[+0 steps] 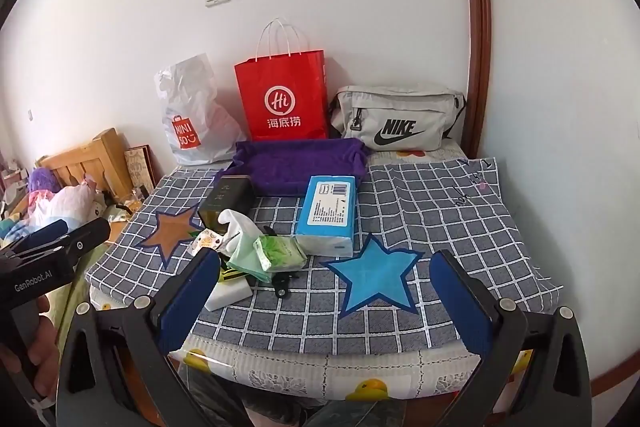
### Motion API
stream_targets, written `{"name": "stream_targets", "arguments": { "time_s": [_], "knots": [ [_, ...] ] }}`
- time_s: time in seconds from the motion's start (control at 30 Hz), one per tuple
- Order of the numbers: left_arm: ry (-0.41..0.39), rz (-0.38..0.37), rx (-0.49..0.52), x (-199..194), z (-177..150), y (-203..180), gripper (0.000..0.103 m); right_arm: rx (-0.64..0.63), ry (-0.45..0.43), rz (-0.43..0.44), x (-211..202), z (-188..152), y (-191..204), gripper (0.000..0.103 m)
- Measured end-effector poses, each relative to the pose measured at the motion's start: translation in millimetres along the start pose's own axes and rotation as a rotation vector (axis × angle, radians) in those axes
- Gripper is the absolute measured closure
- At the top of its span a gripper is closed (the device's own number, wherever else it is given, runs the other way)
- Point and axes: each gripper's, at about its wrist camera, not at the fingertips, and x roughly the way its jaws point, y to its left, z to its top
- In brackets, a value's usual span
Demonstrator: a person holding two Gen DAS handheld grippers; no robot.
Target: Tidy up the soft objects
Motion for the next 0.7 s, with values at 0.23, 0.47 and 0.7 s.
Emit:
{"name": "stream_targets", "arguments": {
  "time_s": [0.23, 0.47, 0.7],
  "knots": [
    [0.0, 0.003, -0.002, -0.8, 1.0, -1.2, 0.0, 0.005, -0.005, 0.004, -2.1, 1.6, 0.5, 0.0],
    [0.0, 0.002, -0.001, -0.9, 1.2, -0.7, 0.0, 0.009, -0.008, 0.007, -2.9, 1.2, 0.8, 0.0],
    [-0.002, 0.002, 0.001, -1.2, 0.7, -0.8, 0.0, 0.008, -0.011, 0.012, -5.0, 0.1, 0.7, 0.0]
  ]
}}
